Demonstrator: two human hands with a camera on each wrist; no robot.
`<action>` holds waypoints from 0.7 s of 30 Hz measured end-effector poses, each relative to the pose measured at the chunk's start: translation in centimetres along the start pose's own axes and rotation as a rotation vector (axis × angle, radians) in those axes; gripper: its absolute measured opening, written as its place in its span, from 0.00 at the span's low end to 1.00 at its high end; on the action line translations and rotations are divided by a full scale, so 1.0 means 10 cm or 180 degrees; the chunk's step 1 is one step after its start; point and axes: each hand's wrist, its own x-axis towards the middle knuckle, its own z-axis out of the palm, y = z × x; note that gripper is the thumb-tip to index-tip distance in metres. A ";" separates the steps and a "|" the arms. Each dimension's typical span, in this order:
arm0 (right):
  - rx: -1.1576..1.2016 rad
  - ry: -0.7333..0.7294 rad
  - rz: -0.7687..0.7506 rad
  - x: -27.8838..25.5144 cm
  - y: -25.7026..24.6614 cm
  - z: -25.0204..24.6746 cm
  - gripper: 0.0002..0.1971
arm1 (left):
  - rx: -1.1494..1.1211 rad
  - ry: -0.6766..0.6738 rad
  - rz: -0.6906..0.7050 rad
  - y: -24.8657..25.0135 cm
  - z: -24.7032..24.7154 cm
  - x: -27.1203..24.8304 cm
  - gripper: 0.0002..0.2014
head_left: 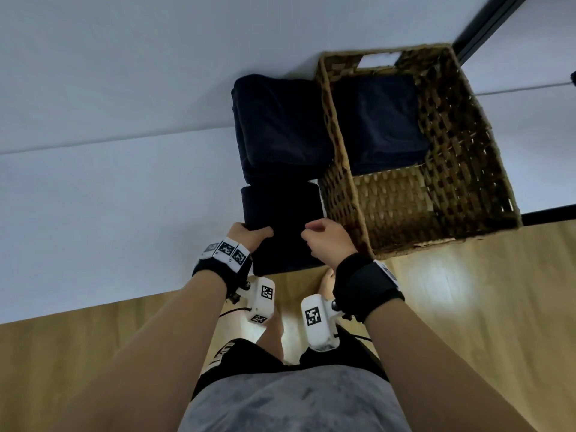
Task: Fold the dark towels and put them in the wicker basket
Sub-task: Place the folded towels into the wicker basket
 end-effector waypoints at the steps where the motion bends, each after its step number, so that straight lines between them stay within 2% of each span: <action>1: -0.0019 -0.0013 0.0019 0.03 0.00 0.02 0.08 | 0.0010 0.0010 -0.0019 -0.06 -0.08 0.00 0.17; 3: -0.0075 0.0013 0.0090 0.13 0.00 0.07 0.07 | 0.0029 0.0078 -0.0076 -0.20 -0.28 -0.01 0.17; 5: -0.0245 -0.0008 0.0177 0.23 0.00 0.17 0.12 | 0.0005 0.0091 -0.0111 -0.35 -0.45 -0.02 0.18; 7: -0.0313 -0.0181 0.0266 0.31 -0.01 0.30 0.21 | -0.0136 0.0059 -0.0134 -0.46 -0.57 -0.02 0.23; 10: -0.0057 -0.0309 0.0422 0.37 -0.01 0.49 0.29 | -0.0631 0.0103 -0.0147 -0.57 -0.65 -0.01 0.31; 14: 0.0148 -0.0267 0.0463 0.38 0.00 0.66 0.33 | -0.1092 0.0058 -0.0107 -0.62 -0.64 -0.07 0.36; 19: 0.0388 -0.0644 0.0565 0.24 -0.06 0.75 0.29 | -0.0983 -0.0215 0.0032 -0.61 -0.68 -0.27 0.25; 21: 0.0500 -0.0807 0.0499 0.13 -0.12 0.72 0.31 | -0.1066 -0.0246 -0.0030 -0.62 -0.77 -0.39 0.24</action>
